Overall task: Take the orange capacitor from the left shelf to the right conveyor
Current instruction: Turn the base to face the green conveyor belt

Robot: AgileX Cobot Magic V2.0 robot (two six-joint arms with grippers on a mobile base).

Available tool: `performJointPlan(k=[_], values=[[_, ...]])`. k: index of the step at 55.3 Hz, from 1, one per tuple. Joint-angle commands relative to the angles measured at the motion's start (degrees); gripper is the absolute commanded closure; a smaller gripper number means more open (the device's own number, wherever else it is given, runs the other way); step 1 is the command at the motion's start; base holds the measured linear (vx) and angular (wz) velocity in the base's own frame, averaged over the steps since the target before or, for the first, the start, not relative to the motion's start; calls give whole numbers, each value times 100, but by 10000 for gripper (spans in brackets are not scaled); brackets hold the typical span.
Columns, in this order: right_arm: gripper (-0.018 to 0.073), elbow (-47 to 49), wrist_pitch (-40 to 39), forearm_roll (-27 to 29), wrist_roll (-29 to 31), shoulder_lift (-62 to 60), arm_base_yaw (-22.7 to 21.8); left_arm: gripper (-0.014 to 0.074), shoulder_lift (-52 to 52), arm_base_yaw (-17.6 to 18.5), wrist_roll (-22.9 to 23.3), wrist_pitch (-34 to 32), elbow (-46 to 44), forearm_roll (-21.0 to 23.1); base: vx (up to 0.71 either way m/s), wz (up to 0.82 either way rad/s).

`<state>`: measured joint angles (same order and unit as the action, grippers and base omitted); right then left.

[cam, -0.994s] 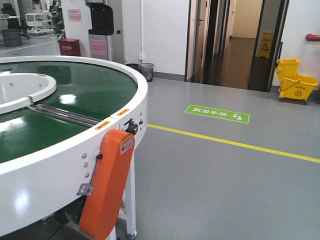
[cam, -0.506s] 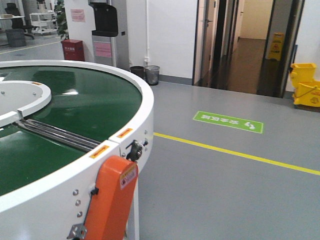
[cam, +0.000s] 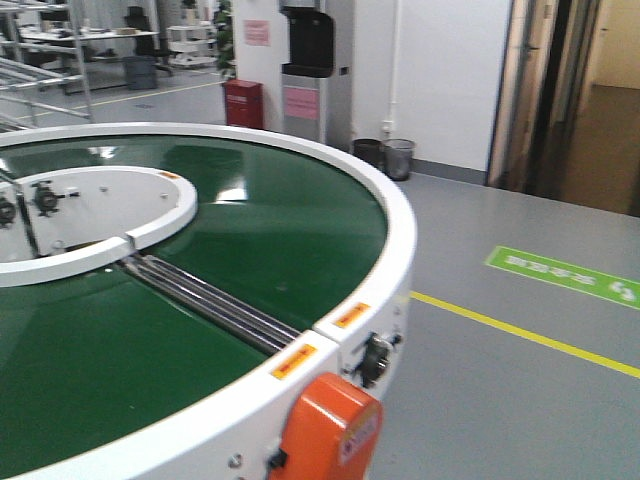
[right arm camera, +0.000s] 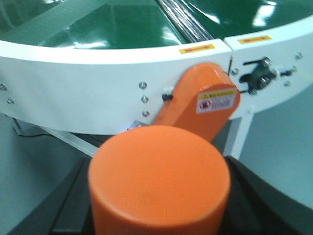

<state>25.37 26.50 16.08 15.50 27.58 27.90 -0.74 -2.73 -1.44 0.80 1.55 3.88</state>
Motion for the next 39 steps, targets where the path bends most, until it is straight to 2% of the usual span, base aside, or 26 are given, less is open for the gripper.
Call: performJointPlan(k=[1,39], values=[[242,183,-447,16,60,51,6,603,-66,32,-7,-467,186,30,29,40],[242,183,-443,16,60,51,6,603,-66,32,-7,-467,186,30,22,41]])
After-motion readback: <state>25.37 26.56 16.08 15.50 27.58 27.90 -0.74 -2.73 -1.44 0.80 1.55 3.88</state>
